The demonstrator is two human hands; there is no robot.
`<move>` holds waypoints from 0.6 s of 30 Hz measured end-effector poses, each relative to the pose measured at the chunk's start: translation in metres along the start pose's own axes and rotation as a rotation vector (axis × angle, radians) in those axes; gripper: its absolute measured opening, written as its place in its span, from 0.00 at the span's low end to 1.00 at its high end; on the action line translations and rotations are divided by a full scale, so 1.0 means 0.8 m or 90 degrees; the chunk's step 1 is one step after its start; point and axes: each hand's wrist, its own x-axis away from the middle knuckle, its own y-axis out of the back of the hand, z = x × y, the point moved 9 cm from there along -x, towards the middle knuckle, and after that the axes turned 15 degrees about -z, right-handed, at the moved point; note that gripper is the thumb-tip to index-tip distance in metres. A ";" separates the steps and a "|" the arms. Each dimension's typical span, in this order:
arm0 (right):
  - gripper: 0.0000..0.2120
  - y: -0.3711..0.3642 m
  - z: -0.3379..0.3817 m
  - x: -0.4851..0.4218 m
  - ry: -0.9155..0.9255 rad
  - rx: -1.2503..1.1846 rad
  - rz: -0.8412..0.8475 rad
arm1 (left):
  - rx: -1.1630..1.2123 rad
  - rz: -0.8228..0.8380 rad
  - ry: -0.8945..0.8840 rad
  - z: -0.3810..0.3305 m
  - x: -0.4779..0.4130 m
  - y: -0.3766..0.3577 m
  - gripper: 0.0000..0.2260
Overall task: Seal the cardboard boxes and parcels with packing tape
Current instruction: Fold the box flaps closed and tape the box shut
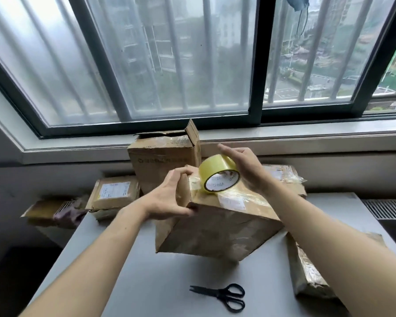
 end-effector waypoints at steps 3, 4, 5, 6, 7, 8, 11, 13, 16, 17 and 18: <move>0.18 -0.047 -0.028 0.023 -0.016 -0.002 0.039 | -0.026 0.005 0.054 0.049 0.031 0.002 0.44; 0.18 -0.061 -0.035 0.025 -0.020 -0.002 0.045 | -0.031 0.010 0.064 0.058 0.039 0.006 0.44; 0.20 -0.075 -0.041 0.028 -0.028 0.005 0.052 | -0.043 0.022 0.075 0.066 0.046 0.010 0.44; 0.24 -0.088 -0.047 0.030 -0.039 0.007 0.059 | -0.053 0.037 0.092 0.074 0.053 0.014 0.44; 0.30 -0.100 -0.052 0.033 -0.052 0.005 0.064 | -0.057 0.048 0.118 0.082 0.059 0.018 0.42; 0.35 -0.109 -0.058 0.034 -0.064 0.003 0.062 | -0.053 0.049 0.142 0.086 0.063 0.021 0.38; 0.40 -0.126 -0.078 0.036 -0.100 -0.020 0.045 | 0.046 -0.042 0.185 0.092 0.061 0.032 0.19; 0.35 -0.135 -0.092 0.037 -0.117 -0.014 0.039 | 0.113 -0.151 0.225 0.106 0.054 0.039 0.22; 0.33 -0.152 -0.113 0.039 -0.114 0.041 0.048 | 0.087 -0.243 0.280 0.134 0.043 0.041 0.20; 0.35 -0.155 -0.121 0.040 -0.117 0.062 0.049 | 0.078 -0.243 0.291 0.142 0.039 0.037 0.19; 0.36 -0.157 -0.130 0.039 -0.122 0.072 0.047 | 0.079 -0.238 0.299 0.148 0.035 0.032 0.19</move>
